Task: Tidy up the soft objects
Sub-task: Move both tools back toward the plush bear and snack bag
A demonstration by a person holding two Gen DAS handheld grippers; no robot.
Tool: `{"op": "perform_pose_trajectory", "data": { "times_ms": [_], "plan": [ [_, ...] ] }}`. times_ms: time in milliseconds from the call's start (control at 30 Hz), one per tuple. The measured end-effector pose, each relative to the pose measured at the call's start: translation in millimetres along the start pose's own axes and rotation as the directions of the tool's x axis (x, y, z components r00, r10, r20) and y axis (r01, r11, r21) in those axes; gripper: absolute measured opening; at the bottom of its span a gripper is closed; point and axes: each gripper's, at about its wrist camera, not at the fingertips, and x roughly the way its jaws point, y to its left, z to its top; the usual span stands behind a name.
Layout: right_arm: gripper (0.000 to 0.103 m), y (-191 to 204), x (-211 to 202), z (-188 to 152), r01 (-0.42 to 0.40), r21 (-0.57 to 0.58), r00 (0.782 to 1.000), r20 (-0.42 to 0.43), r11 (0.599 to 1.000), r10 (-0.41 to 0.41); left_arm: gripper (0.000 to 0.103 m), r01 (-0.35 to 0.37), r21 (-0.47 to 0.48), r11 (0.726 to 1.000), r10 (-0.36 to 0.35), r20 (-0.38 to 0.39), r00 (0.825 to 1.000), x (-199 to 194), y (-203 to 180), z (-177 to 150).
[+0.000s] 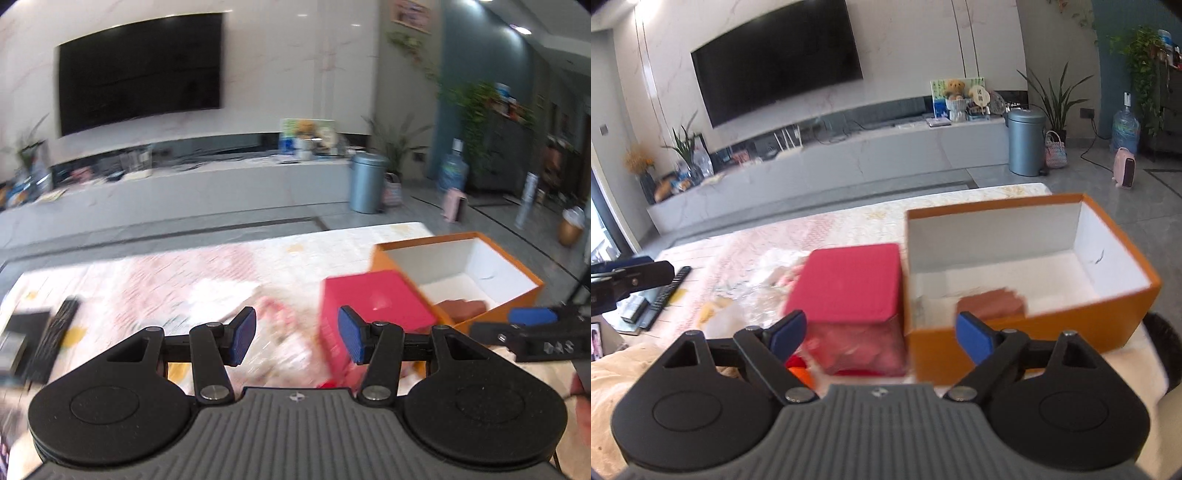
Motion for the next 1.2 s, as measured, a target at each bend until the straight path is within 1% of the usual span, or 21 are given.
{"op": "perform_pose_trajectory", "data": {
  "times_ms": [100, 267, 333, 433, 533, 633, 767, 900, 967, 1067, 1200],
  "plan": [
    [0.087, 21.8, -3.6, -24.0, -0.009, -0.012, 1.000, 0.028, 1.000, 0.010, 0.061, -0.036, -0.032, 0.999, 0.036, -0.009, 0.999, -5.7, 16.1, -19.8],
    [0.087, 52.8, -0.2, -52.5, -0.018, -0.087, 0.998, 0.053, 0.996, 0.023, 0.061, -0.054, -0.052, 0.997, 0.050, -0.069, 0.996, -9.2, 39.1, -54.9],
    [0.087, 62.2, 2.6, -60.9, -0.031, -0.121, 0.998, 0.051, 0.992, 0.037, 0.061, -0.060, -0.052, 0.997, 0.056, -0.089, 0.994, -9.0, 44.7, -66.7],
    [0.086, 70.5, 12.7, -69.8, -0.037, -0.154, 0.999, 0.020, 0.987, 0.041, 0.060, -0.069, -0.028, 0.997, 0.066, -0.098, 0.993, -11.7, 53.3, -84.3],
    [0.085, 75.6, 23.9, -75.0, -0.052, -0.156, 0.999, -0.015, 0.986, 0.050, 0.060, -0.073, -0.021, 0.997, 0.071, -0.115, 0.991, -10.5, 55.6, -89.4],
    [0.085, 84.6, 33.8, -78.0, -0.072, -0.162, 0.997, -0.039, 0.984, 0.067, 0.060, -0.093, -0.048, 0.994, 0.086, -0.128, 0.988, -9.0, 66.1, -94.2],
    [0.084, 102.3, 49.0, -76.3, -0.113, -0.173, 0.992, -0.073, 0.978, 0.102, 0.060, -0.163, -0.088, 0.983, 0.147, -0.161, 0.976, -2.2, 80.4, -90.9],
    [0.084, 124.5, 69.5, -71.1, -0.140, -0.164, 0.986, -0.112, 0.976, 0.123, 0.060, -0.227, -0.079, 0.971, 0.213, -0.156, 0.965, -0.4, 97.8, -79.6],
    [0.084, 135.7, 80.6, -69.7, -0.156, -0.154, 0.982, -0.132, 0.976, 0.136, 0.060, -0.244, -0.089, 0.966, 0.229, -0.155, 0.961, 0.8, 105.9, -75.7],
    [0.084, 153.1, 97.8, -70.0, -0.159, -0.146, 0.976, -0.171, 0.976, 0.134, 0.060, -0.237, -0.123, 0.964, 0.214, -0.176, 0.961, 9.0, 117.2, -77.7],
    [0.084, 167.9, 123.5, -71.0, -0.130, -0.136, 0.970, -0.222, 0.982, 0.098, 0.057, -0.221, -0.181, 0.958, 0.175, -0.242, 0.954, 21.2, 129.5, -88.6]
  ]
}}
